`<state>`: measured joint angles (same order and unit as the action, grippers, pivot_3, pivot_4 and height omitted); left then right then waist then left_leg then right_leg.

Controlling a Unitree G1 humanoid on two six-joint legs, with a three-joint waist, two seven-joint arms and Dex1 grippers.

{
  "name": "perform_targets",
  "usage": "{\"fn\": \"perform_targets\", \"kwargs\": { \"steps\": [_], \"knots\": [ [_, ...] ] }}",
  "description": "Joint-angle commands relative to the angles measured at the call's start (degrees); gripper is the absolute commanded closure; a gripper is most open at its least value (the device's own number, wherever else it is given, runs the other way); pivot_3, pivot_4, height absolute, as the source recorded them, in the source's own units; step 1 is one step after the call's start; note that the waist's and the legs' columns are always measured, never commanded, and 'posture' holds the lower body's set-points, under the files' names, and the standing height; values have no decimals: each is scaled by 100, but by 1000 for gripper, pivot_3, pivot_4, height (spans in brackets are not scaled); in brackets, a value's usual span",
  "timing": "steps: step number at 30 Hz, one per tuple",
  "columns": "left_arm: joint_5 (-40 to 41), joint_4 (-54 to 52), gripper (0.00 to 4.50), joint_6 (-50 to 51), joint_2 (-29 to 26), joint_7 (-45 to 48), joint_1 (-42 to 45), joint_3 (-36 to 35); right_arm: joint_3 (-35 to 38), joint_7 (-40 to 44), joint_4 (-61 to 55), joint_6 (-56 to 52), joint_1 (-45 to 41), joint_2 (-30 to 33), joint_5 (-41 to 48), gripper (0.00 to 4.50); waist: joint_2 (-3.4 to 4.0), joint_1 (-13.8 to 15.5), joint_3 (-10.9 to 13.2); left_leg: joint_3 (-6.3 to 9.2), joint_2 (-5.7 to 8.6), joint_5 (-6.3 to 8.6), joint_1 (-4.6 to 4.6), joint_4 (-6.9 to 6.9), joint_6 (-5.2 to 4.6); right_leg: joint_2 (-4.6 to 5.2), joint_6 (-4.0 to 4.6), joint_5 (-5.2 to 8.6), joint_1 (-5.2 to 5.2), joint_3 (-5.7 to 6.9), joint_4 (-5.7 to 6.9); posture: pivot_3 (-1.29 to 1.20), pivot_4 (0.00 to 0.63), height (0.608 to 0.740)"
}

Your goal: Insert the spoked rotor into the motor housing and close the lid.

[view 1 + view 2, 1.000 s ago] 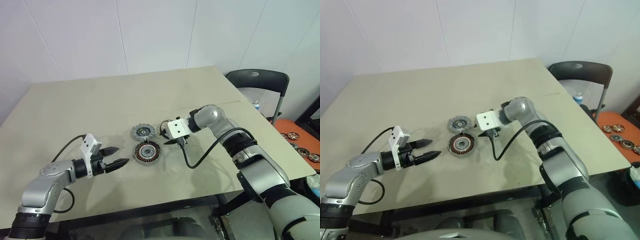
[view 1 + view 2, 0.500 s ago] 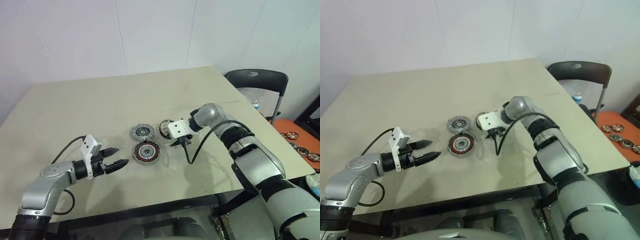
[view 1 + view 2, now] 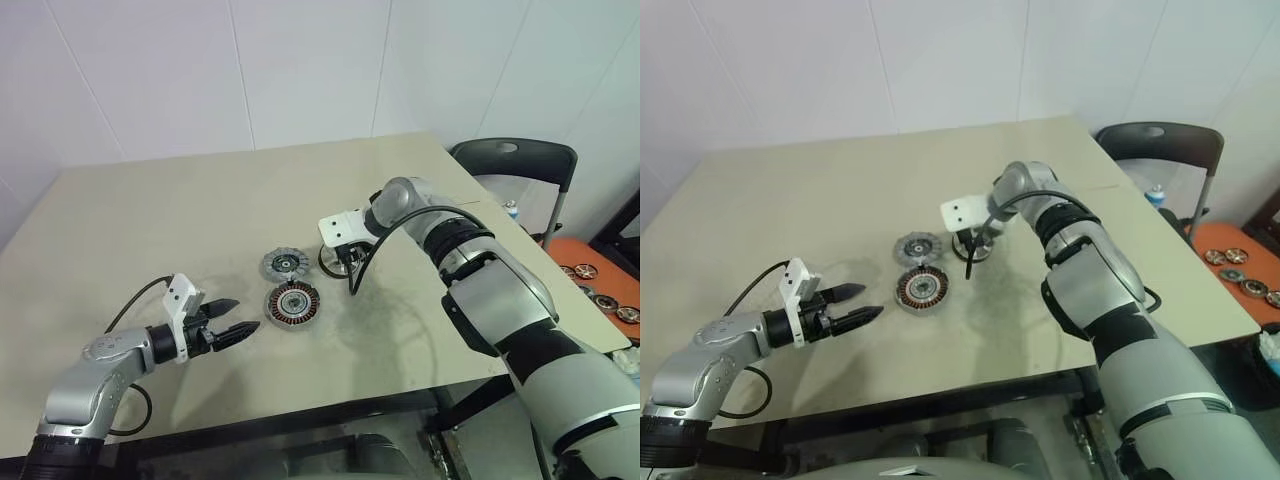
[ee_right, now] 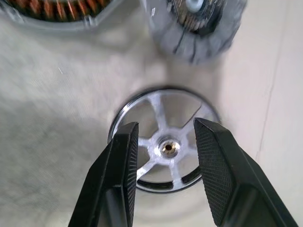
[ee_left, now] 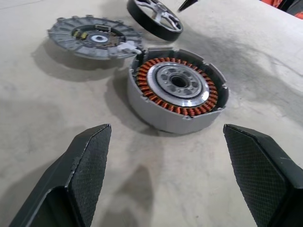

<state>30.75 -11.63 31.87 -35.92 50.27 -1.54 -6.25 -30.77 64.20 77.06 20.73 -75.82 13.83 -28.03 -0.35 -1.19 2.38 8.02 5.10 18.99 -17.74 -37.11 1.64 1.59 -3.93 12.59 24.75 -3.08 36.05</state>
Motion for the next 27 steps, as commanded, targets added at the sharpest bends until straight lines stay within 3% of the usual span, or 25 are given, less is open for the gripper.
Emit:
{"fn": "perform_targets", "kwargs": {
  "steps": [1,14,22,27],
  "knots": [
    [103,-281,470,-43,-17,-62,-93,-210,142,-256,49,-303,-194,-135,-20,2562,0,-5,0,0,0,0,0,0,0,0,0,0,0,0,0,0,0,740],
    [169,-419,470,-26,9,-218,-275,-289,763,236,131,-2005,-285,-228,272,2562,0,-1,0,0,0,0,-3,-1,1,0,0,0,3,0,2,0,0,740],
    [127,-363,470,-56,80,-236,-197,-221,1119,-207,138,-2905,-299,-414,436,2562,1,-8,0,0,0,0,-3,-1,1,-1,0,0,3,0,4,0,0,740],
    [114,-382,470,-63,108,-260,-216,-218,892,-318,145,-2952,-175,-460,178,2562,1,1,0,0,1,0,-5,-1,1,0,0,0,4,0,2,0,0,740]
  ]
}}
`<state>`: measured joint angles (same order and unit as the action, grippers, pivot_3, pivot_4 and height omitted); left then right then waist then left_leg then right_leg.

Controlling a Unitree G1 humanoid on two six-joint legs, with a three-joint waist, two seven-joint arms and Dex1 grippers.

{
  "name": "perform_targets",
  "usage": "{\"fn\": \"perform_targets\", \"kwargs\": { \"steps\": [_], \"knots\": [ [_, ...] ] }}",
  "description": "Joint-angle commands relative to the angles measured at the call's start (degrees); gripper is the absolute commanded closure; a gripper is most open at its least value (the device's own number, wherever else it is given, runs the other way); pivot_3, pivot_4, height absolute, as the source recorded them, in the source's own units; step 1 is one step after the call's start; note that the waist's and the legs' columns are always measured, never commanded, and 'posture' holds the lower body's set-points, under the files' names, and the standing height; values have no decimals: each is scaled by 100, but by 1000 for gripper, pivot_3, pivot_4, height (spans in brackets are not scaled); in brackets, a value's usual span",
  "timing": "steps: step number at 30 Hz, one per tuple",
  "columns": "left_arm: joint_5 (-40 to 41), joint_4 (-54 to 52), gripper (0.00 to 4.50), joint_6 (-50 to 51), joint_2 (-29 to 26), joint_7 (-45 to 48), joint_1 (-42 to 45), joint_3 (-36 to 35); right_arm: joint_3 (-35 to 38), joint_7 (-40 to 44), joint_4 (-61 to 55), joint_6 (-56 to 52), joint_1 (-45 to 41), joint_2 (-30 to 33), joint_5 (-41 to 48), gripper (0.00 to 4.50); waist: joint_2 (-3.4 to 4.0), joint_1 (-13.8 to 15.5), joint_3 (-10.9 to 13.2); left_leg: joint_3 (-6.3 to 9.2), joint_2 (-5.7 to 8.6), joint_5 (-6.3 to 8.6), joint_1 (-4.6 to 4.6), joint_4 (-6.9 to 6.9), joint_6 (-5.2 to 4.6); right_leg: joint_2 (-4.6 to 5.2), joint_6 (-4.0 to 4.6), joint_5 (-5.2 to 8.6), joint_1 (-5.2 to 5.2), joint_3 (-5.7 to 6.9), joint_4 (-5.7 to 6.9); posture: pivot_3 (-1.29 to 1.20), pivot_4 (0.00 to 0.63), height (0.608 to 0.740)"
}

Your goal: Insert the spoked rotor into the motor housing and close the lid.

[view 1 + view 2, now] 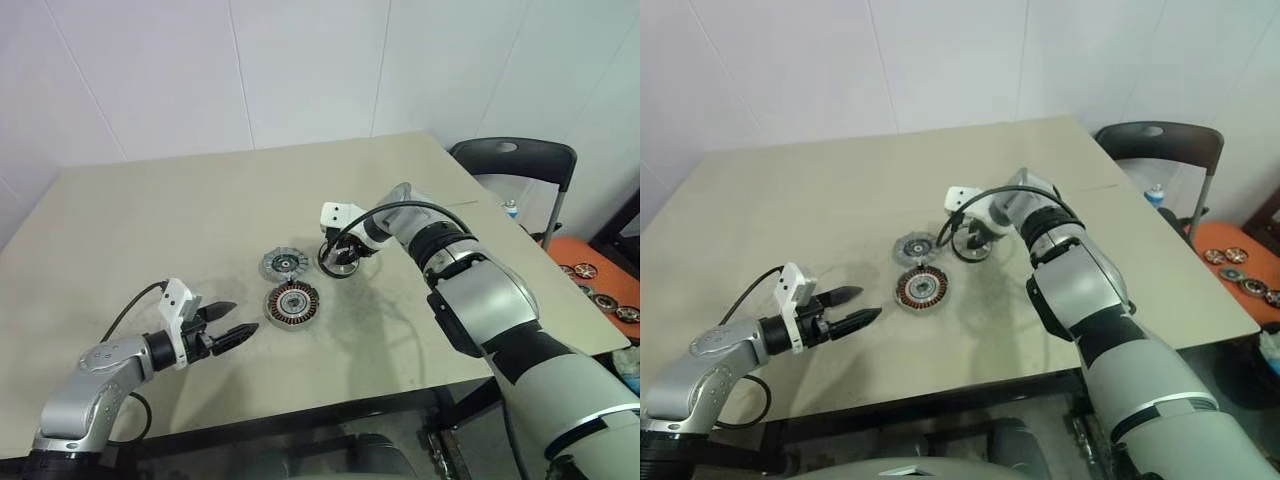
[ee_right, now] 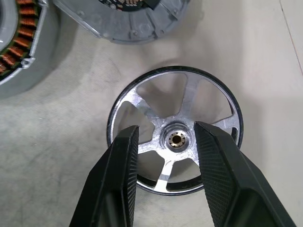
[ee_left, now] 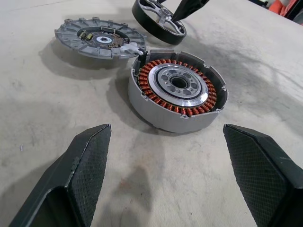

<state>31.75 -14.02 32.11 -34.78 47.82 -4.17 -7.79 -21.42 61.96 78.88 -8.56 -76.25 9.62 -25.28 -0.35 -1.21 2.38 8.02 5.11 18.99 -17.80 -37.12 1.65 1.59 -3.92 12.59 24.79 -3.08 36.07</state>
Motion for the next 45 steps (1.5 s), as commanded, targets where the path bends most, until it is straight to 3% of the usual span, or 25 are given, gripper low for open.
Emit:
{"fn": "perform_targets", "kwargs": {
  "steps": [1,11,17,20,23,45],
  "knots": [
    [14,-167,470,-90,-1,-22,15,-62,-14,-138,-35,-79,-133,-60,-79,2562,0,2,0,0,0,0,0,0,0,0,0,0,0,0,0,0,0,740],
    [43,-330,470,-96,65,-128,-199,-91,-112,-660,5,-93,-77,18,-282,2562,-1,-12,-1,0,0,0,-1,0,0,0,0,0,2,0,2,0,0,740],
    [52,-362,470,-84,78,-161,-242,-115,-136,-289,-18,265,-67,10,-298,2562,0,-33,-1,0,0,0,0,-2,1,-1,0,0,2,0,4,0,0,740],
    [57,-351,470,-82,66,-162,-224,-122,-180,-224,-15,336,-59,32,-365,1995,0,-87,-1,0,0,0,-1,-1,1,0,0,0,2,0,3,0,0,740],
    [52,-337,470,-85,66,-169,-200,-126,-171,-308,-1,192,-34,5,-368,1045,0,-130,-1,0,1,0,-2,-2,1,1,0,0,2,0,3,0,0,740],
    [24,-301,470,-107,135,-235,-155,-73,-113,-533,-37,377,-121,-228,-344,1045,0,-139,-1,1,0,0,-1,-1,1,0,0,0,2,0,4,0,0,740]
  ]
}}
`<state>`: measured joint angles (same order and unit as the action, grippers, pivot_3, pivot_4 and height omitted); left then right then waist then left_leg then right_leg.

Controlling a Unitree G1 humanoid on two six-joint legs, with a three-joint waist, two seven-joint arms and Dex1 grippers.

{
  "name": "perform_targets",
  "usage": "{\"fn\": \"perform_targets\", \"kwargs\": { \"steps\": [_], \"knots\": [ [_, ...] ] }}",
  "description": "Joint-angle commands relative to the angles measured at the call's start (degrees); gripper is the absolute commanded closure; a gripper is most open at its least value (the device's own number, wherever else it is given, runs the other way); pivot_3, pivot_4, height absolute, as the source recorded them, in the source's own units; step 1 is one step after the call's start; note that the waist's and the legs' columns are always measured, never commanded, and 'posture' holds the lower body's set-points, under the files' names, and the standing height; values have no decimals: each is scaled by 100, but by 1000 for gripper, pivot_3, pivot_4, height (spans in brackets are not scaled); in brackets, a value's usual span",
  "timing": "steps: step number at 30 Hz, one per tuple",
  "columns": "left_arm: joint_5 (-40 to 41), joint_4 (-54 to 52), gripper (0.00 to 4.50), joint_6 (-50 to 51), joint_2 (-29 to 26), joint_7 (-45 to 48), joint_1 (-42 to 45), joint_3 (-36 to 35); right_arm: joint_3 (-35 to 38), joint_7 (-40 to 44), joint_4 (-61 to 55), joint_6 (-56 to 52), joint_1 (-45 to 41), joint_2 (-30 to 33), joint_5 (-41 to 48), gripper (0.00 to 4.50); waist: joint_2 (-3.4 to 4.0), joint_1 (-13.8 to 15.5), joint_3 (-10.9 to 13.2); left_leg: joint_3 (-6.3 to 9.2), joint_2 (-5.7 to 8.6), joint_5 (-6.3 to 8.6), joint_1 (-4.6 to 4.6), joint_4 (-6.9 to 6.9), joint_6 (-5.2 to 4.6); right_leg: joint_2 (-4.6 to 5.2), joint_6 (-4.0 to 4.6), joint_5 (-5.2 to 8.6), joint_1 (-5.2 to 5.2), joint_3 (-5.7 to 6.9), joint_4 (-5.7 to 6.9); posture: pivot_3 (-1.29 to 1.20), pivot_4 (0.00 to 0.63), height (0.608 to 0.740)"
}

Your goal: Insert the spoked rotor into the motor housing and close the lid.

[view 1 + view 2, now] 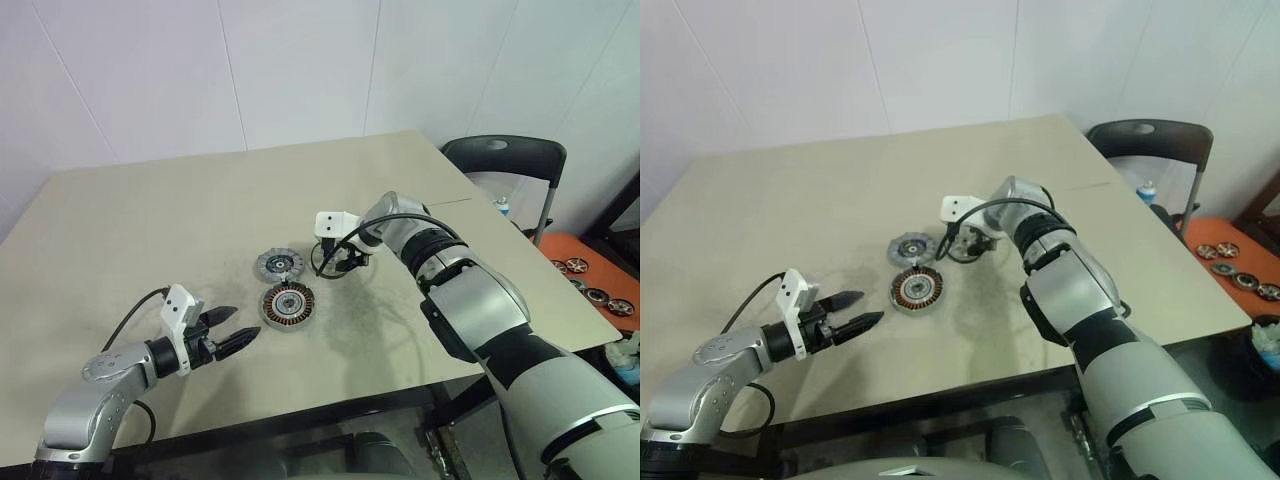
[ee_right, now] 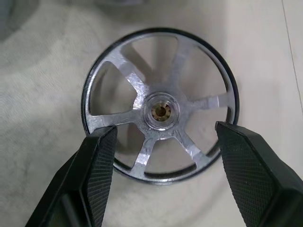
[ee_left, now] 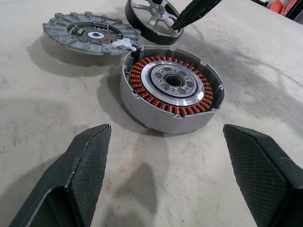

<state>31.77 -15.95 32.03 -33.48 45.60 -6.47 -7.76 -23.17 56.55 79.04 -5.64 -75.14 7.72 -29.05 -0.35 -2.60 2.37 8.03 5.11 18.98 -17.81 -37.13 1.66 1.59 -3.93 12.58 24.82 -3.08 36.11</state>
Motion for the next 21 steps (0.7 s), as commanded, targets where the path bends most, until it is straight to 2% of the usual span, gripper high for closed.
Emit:
{"fn": "perform_targets", "kwargs": {
  "steps": [1,10,13,17,21],
  "knots": [
    [22,-106,470,-100,2,-11,72,-77,70,61,-54,90,-239,-46,49,1045,0,0,0,0,0,0,0,0,0,0,0,0,0,0,0,0,0,740],
    [24,-82,470,-107,-19,4,57,-105,60,267,-62,147,-267,-21,49,1045,0,-1,0,0,0,0,0,0,0,0,0,0,0,0,0,0,0,740],
    [11,-89,470,-114,-20,1,55,-95,50,240,-60,172,-246,5,33,1640,0,-1,0,0,0,0,0,0,0,0,0,0,0,0,0,0,0,740],
    [14,-105,470,-115,-14,-5,50,-92,9,200,-61,209,-206,4,-8,2945,0,-1,0,0,0,0,0,0,0,0,0,0,0,0,0,0,0,740],
    [11,-99,470,-121,-10,-2,42,-87,-52,183,-61,256,-156,30,-61,2945,0,-3,0,0,0,0,0,0,0,0,0,0,0,0,0,0,0,740]
  ]
}}
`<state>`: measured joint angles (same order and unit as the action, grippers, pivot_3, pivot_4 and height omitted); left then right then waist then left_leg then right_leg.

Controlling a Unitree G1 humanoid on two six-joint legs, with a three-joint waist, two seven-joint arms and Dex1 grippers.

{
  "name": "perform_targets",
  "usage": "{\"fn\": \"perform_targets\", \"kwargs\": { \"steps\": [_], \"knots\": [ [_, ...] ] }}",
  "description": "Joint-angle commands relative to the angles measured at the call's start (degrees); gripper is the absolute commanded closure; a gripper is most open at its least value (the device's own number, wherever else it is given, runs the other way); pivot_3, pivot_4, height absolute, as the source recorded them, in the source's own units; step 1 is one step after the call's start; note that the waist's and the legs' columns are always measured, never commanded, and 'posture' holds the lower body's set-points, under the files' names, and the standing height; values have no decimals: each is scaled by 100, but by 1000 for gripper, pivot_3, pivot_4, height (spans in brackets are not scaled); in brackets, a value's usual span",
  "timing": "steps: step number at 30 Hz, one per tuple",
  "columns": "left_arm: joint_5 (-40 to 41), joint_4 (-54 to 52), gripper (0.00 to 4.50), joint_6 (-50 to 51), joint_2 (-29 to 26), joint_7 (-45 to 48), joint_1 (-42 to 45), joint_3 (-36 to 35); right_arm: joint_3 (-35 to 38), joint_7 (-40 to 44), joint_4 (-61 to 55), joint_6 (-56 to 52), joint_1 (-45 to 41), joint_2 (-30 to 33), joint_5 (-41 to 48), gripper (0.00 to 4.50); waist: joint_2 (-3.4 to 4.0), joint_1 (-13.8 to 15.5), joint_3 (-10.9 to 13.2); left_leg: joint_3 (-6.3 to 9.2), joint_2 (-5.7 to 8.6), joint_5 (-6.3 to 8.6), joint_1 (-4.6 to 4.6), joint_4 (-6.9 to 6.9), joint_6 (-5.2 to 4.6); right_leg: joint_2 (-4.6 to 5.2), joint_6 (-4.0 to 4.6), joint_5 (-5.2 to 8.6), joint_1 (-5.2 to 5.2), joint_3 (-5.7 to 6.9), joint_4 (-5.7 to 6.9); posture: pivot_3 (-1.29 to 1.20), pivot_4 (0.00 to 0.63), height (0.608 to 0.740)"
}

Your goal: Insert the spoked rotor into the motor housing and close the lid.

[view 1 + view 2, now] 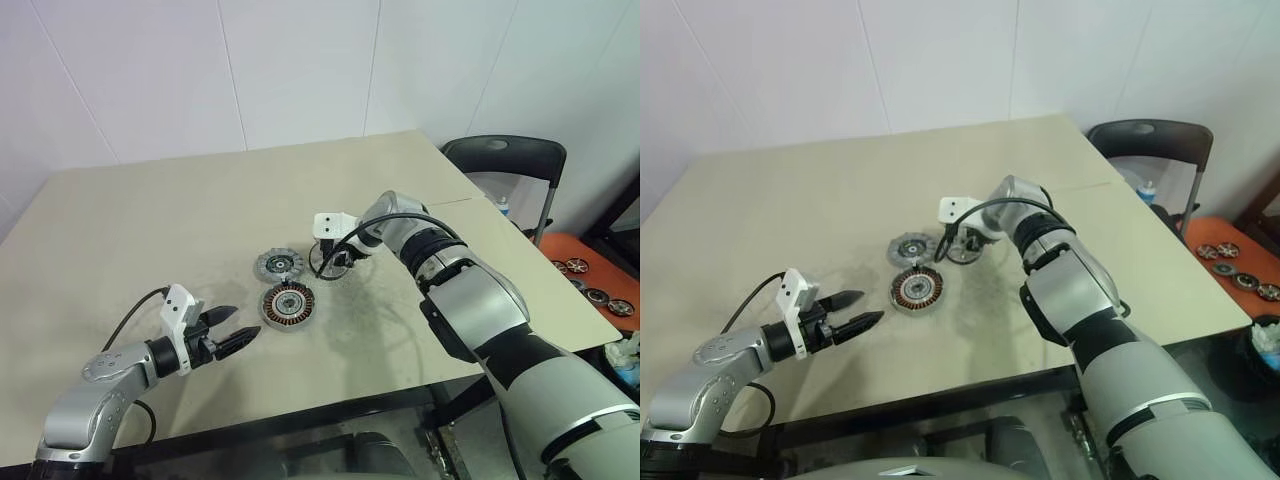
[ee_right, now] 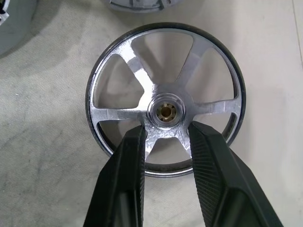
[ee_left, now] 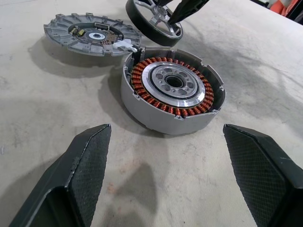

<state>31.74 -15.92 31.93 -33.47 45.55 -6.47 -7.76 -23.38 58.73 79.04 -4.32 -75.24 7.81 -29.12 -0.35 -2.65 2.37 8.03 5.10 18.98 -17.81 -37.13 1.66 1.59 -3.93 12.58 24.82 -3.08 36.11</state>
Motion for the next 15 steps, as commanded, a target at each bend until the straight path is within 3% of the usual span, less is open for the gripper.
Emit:
{"fn": "perform_targets", "kwargs": {
  "steps": [1,3,7,15],
  "knots": [
    [13,-103,470,-114,-10,3,36,-86,-46,-48,-60,138,-133,32,-68,2945,0,3,0,0,0,0,0,0,0,0,0,0,0,0,0,0,0,740],
    [8,-99,470,-117,-14,6,33,-85,-59,17,-54,141,-119,46,-65,2945,0,3,0,0,0,0,0,0,0,0,0,0,0,0,0,0,0,740],
    [1,-69,470,-129,-23,15,46,-93,-39,63,-53,151,-125,55,-49,3532,-2,2,-2,0,0,0,1,0,0,0,0,0,0,0,0,0,0,740],
    [-9,-26,470,-148,-36,27,96,-99,40,333,-108,274,-260,73,54,3532,-2,1,-2,0,0,0,3,-1,0,0,0,0,-2,0,2,0,0,740]
  ]
}}
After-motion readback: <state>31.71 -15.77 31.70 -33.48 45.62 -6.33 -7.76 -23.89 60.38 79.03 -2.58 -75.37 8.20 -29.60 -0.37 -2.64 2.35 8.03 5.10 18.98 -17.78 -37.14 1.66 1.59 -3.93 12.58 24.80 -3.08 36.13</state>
